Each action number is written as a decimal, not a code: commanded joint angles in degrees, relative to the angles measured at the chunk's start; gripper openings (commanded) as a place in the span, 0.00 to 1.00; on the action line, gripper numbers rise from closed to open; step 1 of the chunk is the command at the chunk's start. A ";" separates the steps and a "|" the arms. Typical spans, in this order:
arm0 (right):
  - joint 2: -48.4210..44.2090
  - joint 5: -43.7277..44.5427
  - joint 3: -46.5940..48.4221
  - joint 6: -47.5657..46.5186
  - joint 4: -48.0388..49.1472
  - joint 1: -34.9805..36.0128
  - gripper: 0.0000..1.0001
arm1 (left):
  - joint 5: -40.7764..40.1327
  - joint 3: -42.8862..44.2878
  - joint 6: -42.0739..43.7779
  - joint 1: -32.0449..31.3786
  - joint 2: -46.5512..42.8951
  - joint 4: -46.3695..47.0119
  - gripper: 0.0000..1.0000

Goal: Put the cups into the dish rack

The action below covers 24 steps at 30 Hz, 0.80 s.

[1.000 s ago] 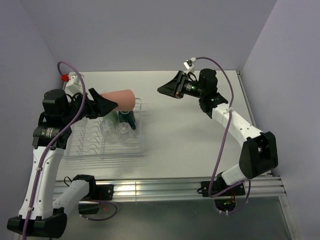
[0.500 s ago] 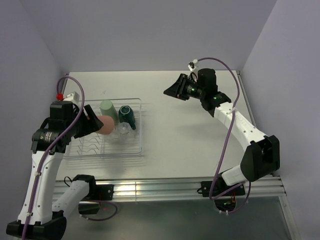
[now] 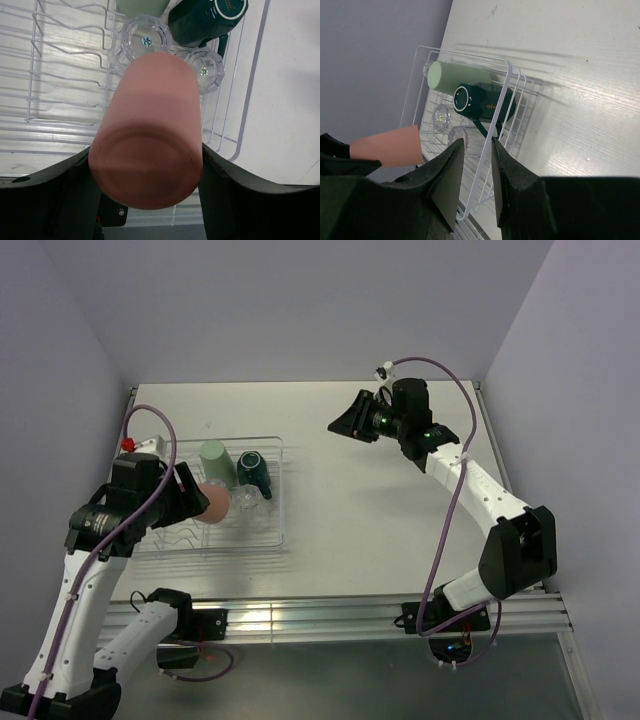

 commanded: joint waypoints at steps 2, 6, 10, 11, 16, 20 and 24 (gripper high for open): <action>-0.10 0.76 2.27 -0.82 0.98 -0.28 0.36 | -2.70 0.55 -2.02 -1.79 0.52 -0.70 0.00; -0.09 0.84 2.18 -0.91 0.81 -0.28 0.36 | -3.40 0.90 -3.15 -3.37 2.27 -1.58 0.00; -0.01 1.02 1.83 -1.08 0.81 -0.28 0.36 | -4.72 1.08 -4.39 -4.87 3.94 -2.63 0.00; 0.17 0.93 1.74 -1.08 0.90 -0.28 0.36 | -5.07 1.17 -4.56 -5.21 4.03 -3.16 0.00; 0.43 0.76 1.48 -1.00 0.98 -0.28 0.36 | -5.69 0.99 -5.62 -5.92 5.26 -3.95 0.00; 0.52 0.76 1.30 -1.09 0.90 -0.28 0.36 | -6.22 0.55 -6.32 -6.71 6.41 -4.30 0.00; 0.70 0.49 1.30 -1.17 0.98 -0.28 0.36 | -6.83 -0.33 -6.94 -7.59 7.46 -4.04 0.00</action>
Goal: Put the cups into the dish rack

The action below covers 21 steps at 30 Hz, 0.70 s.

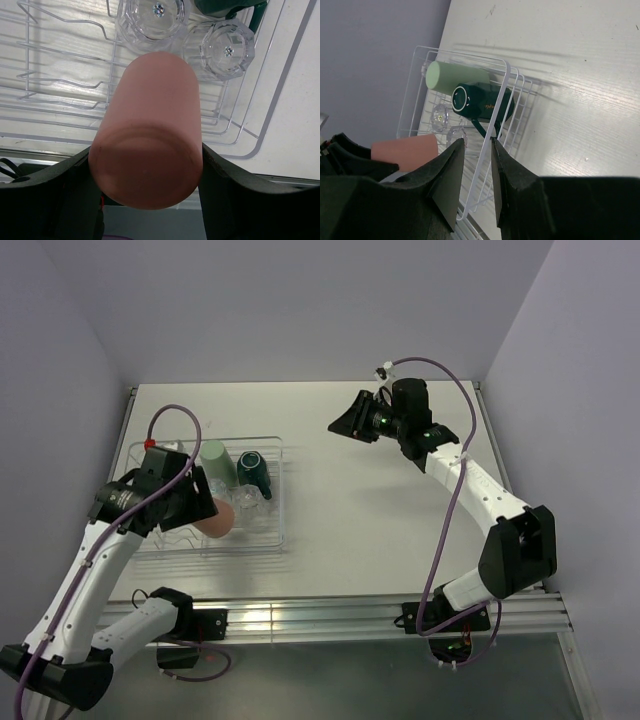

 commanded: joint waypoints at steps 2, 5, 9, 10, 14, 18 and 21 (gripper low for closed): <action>0.78 -0.08 1.21 -0.98 1.22 -0.28 0.36 | -1.70 -0.31 -1.47 -1.01 0.95 0.88 0.00; 0.96 -0.34 1.13 -1.06 1.31 -0.28 0.35 | -2.22 -0.92 -1.56 -1.19 1.83 1.67 0.00; 1.14 -0.52 1.04 -1.33 1.31 -0.28 0.35 | -2.14 -2.06 -1.83 -1.63 3.15 2.54 0.00; 1.31 -0.60 1.12 -1.33 1.31 -0.28 0.35 | -2.14 -2.24 -1.74 -1.63 3.24 2.81 0.00; 1.75 -0.87 1.13 -1.50 1.31 -0.28 0.35 | -2.31 -2.85 -1.74 -1.81 4.20 3.69 0.00; 1.84 -0.96 1.21 -1.59 1.31 -0.28 0.35 | -2.31 -3.64 -1.56 -1.89 5.34 4.57 0.00; 2.19 -1.13 1.21 -1.68 1.31 -0.19 0.35 | -2.58 -4.17 -1.65 -2.07 6.22 5.27 0.00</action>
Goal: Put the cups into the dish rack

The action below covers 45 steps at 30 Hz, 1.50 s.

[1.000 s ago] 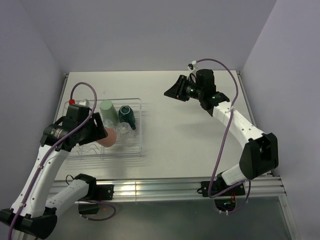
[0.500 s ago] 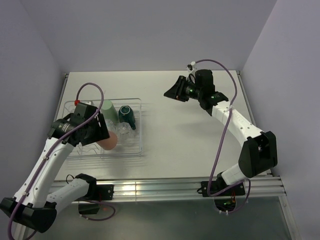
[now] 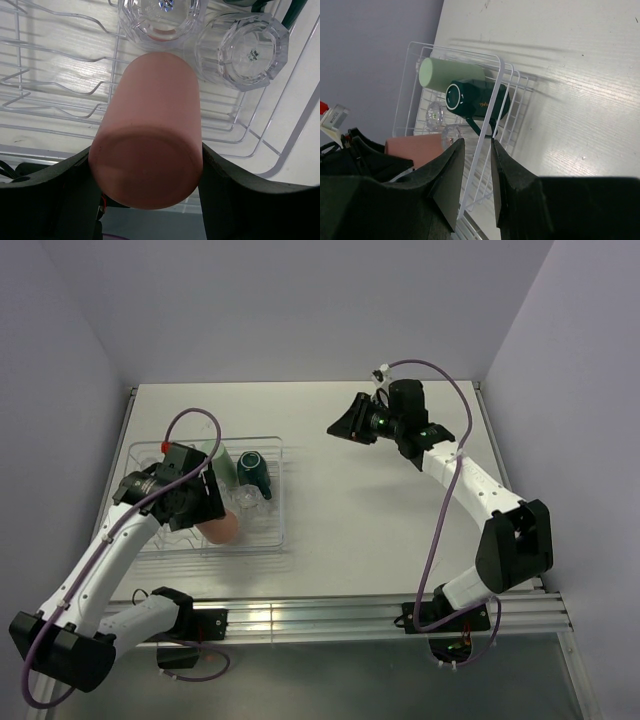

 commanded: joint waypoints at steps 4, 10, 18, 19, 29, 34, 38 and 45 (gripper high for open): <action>0.73 -0.83 1.13 -1.24 1.42 -0.28 0.35 | -1.79 -1.05 -0.95 -0.74 1.47 3.13 0.00; 0.90 -1.00 0.95 -1.42 1.60 -0.28 0.35 | -3.72 -2.02 -1.83 -1.44 3.13 3.84 0.00; 1.26 -1.79 0.77 -1.42 1.95 -0.45 0.35 | -6.80 -3.25 -4.20 -2.76 5.51 4.01 0.00; 1.43 -1.88 0.77 -1.50 2.04 -0.45 0.35 | -7.33 -3.33 -4.64 -3.11 5.77 3.93 0.00; 1.70 -2.76 0.34 -1.33 2.48 -0.80 0.35 | -8.91 -5.01 -6.31 -4.25 7.09 4.19 0.03; 1.78 -2.94 0.25 -1.24 2.74 -0.81 0.34 | -9.00 -5.18 -6.32 -4.60 7.44 4.45 0.32; 1.78 -2.85 0.16 -1.24 2.74 -0.80 0.34 | -9.09 -5.09 -6.40 -4.78 7.53 4.45 0.45; 1.96 -3.02 0.07 -1.07 2.92 -0.80 0.34 | -9.27 -5.18 -6.67 -5.22 7.18 4.19 0.62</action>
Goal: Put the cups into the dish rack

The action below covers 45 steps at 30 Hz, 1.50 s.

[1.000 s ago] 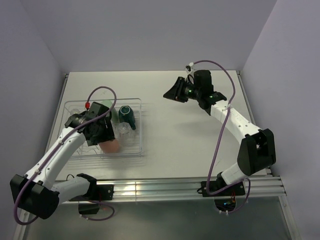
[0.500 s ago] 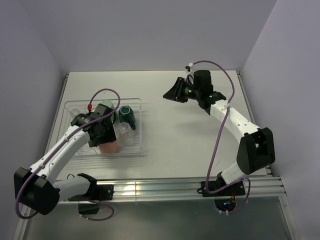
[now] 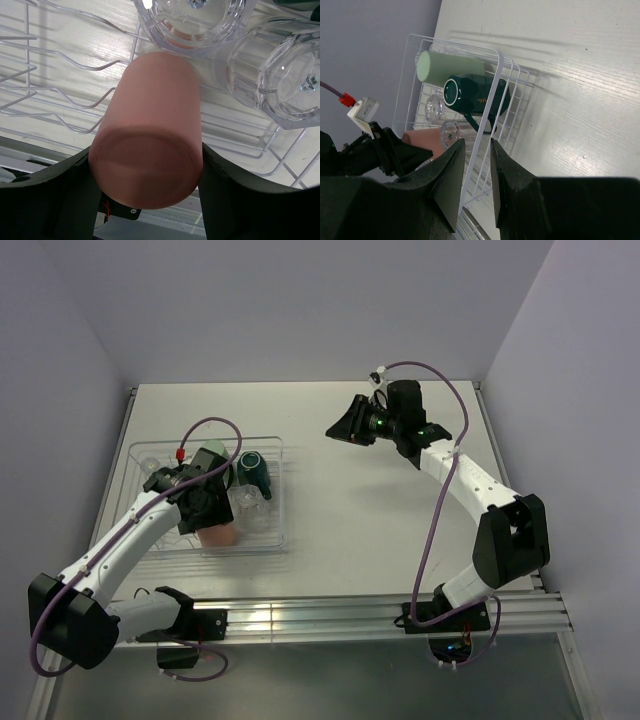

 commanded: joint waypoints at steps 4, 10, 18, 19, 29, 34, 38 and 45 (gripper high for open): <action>0.01 -0.77 0.11 -0.65 2.52 -0.41 0.34 | -0.89 -0.57 -1.22 -0.54 -0.34 0.87 0.68; 0.10 -0.77 0.03 -0.65 2.61 -0.41 0.34 | -1.42 -0.57 -1.58 -0.72 -1.22 0.60 0.72; -0.07 -0.95 -0.06 -0.47 2.96 -0.41 0.34 | -1.51 -0.83 -1.93 -0.72 -1.92 0.34 0.88; 0.01 -0.95 -0.06 -0.39 2.96 -0.41 0.34 | -1.59 -0.83 -2.01 -0.72 -2.01 0.17 0.88; -0.25 -1.04 -0.15 -0.47 2.96 -0.41 0.34 | -1.51 1.01 -2.37 -0.72 -3.59 -0.80 0.88; -0.16 -0.95 -0.06 -0.47 2.88 -0.41 0.34 | -1.77 5.66 -2.10 -0.81 -4.38 -2.38 0.89; -0.16 -0.86 0.11 -0.47 2.70 -0.41 0.34 | -2.21 9.00 -1.75 -0.81 -4.47 -3.96 0.89; -0.25 -0.51 0.11 -0.83 2.35 -0.32 0.34 | -5.02 17.69 -0.61 -0.72 -4.03 -7.83 0.90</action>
